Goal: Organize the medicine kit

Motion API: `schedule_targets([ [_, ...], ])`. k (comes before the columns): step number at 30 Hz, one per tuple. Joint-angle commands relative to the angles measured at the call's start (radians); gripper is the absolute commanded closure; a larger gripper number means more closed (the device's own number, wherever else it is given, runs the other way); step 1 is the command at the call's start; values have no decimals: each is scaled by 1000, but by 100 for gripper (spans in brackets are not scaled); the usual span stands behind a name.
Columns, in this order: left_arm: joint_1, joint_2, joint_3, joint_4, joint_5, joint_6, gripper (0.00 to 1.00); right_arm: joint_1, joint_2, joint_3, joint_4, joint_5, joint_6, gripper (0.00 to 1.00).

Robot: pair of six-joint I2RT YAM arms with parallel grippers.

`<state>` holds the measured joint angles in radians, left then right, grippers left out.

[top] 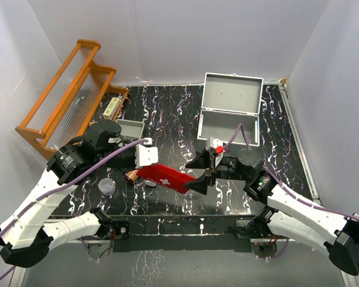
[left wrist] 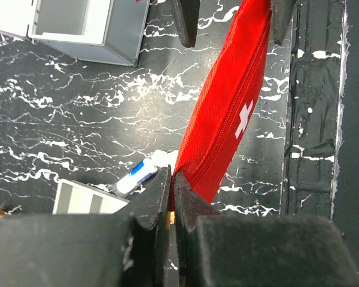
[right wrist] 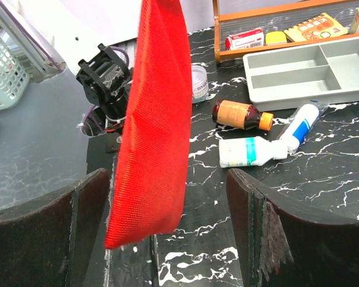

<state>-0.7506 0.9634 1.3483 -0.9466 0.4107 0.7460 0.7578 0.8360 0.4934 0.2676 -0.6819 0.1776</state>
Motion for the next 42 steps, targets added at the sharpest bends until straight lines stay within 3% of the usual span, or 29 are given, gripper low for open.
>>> schedule_targets([
  [1, -6, 26, 34, 8, -33, -87, 100, 10, -17, 3, 81, -28, 41, 23],
  [12, -6, 45, 111, 26, 0, -170, 100, 17, -27, -45, 149, 29, 71, 27],
  [16, -6, 23, 119, 49, 30, -172, 100, 18, -64, -72, 181, 94, 86, 23],
  [20, -6, 14, 135, 76, 62, -194, 100, 17, -80, -68, 201, 89, 94, 26],
  [26, -6, 6, 156, 110, 79, -248, 100, 17, -88, -58, 263, 54, 140, 51],
  [32, -6, 10, 140, 133, -14, -276, 99, 18, -94, -39, 236, 103, 153, 96],
  [36, -6, -16, 77, 234, -259, -385, 63, 16, -79, 38, 66, 184, 160, 100],
  [42, -5, -69, 19, 392, -587, -556, 35, 4, 14, 274, -321, 427, 169, 100],
])
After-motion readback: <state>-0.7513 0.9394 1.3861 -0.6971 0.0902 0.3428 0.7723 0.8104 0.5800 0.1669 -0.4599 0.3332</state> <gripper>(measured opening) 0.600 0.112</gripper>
